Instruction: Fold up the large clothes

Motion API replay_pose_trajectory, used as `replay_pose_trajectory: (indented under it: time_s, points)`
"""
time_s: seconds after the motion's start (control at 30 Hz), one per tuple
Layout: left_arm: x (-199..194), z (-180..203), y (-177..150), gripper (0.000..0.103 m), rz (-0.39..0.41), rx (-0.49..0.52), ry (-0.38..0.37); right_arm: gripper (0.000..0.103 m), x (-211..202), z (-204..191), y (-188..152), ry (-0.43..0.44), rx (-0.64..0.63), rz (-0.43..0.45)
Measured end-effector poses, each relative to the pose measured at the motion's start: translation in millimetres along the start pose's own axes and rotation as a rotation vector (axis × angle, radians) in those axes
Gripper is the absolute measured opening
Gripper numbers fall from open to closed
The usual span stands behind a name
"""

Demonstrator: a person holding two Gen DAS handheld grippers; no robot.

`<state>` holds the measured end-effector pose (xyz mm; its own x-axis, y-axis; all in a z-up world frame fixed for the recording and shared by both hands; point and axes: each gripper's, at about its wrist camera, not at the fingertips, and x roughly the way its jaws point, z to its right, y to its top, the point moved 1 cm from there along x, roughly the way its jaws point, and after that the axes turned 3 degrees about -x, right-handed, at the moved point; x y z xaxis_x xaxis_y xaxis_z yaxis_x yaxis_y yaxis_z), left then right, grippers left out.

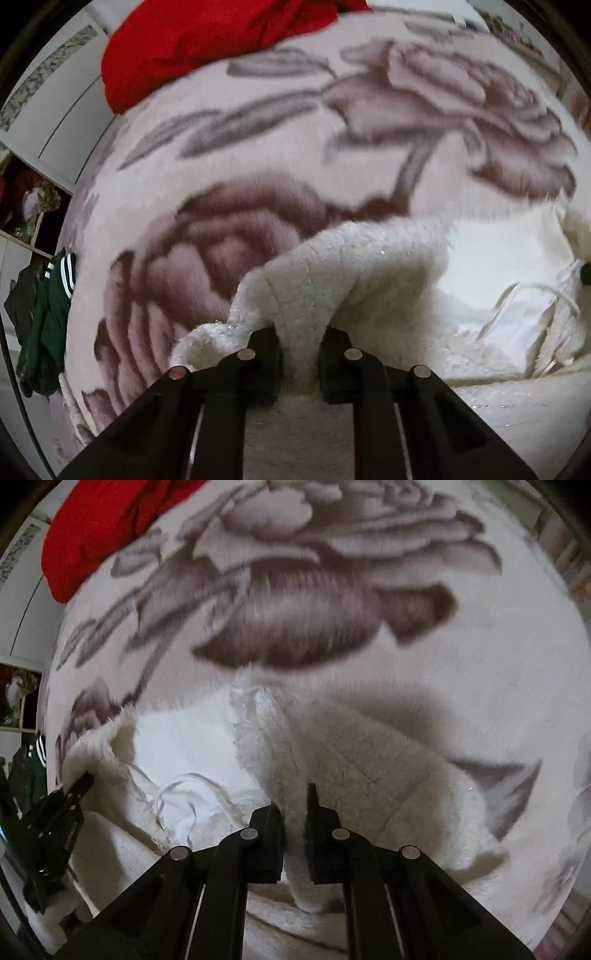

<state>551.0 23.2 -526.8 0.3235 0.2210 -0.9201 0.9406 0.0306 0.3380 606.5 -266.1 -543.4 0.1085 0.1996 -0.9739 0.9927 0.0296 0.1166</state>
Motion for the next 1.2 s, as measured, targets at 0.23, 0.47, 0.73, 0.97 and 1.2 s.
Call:
replay_pose_trajectory:
  time_s: [0.23, 0.47, 0.73, 0.97, 1.2]
  points:
    - [18.5, -6.2, 36.1, 0.012, -0.033, -0.072, -0.025, 0.009, -16.6, 12.7, 26.8, -0.014, 0.071, 0.065]
    - [35.2, 1.7, 34.6, 0.019, -0.104, -0.068, 0.014, 0.011, 11.2, 12.7, 38.9, -0.003, 0.036, -0.02]
    - [-53.0, 1.9, -6.7, 0.096, 0.021, -0.091, -0.04, 0.071, -78.3, 86.7, -36.0, 0.268, 0.187, -0.006]
    - [-74.5, 30.6, -57.6, 0.097, 0.065, -0.095, 0.06, 0.073, -48.5, 196.0, -98.1, 0.316, 0.467, -0.067]
    - [-43.3, 46.1, -88.0, 0.097, -0.023, -0.093, 0.132, 0.074, 21.8, 207.2, -53.4, 0.445, 0.435, -0.121]
